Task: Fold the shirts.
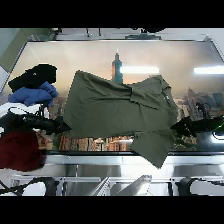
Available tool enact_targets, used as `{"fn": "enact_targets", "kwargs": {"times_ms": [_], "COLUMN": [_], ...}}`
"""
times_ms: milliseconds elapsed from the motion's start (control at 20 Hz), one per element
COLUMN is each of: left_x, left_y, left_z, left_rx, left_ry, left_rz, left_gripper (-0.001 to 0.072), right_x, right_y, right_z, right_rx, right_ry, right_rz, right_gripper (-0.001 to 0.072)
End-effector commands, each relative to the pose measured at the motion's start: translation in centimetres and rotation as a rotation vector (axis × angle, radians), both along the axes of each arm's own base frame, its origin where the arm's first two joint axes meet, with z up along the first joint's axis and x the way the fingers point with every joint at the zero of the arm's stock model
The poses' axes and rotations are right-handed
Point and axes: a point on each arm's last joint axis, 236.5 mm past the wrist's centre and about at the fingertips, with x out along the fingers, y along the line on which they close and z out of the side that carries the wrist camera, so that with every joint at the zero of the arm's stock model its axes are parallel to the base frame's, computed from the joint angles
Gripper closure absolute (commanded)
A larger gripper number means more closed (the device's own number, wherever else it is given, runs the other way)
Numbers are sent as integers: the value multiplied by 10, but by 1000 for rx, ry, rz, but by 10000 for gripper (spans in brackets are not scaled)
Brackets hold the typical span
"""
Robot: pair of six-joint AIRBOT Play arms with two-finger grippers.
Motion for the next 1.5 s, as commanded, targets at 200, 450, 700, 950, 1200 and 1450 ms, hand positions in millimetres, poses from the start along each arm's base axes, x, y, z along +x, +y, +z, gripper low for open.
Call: {"fn": "enact_targets", "kwargs": {"times_ms": [200,450,700,950,1200,1450], "left_x": [7,61,28,-124,-103,27], "left_y": [-3,-41,-73,-37,-6,-14], "left_z": [17,165,401,608,583,446], "left_rx": [-31,-316,-593,-948,-694,-645], "left_ry": [-19,-347,-956,-1630,-1634,-1153], "left_rz": [-26,-120,-265,-307,-128,-46], "left_gripper": [687,689,688,687,685,685], "right_x": [13,54,49,-38,-70,12], "right_y": [19,21,55,89,72,26], "right_z": [34,142,351,538,569,488], "right_rx": [120,180,118,-158,-553,-277], "right_ry": [-62,-307,-912,-1563,-1717,-1361], "right_rz": [42,62,115,-59,-257,-235], "right_gripper": [698,698,697,697,697,698]}}
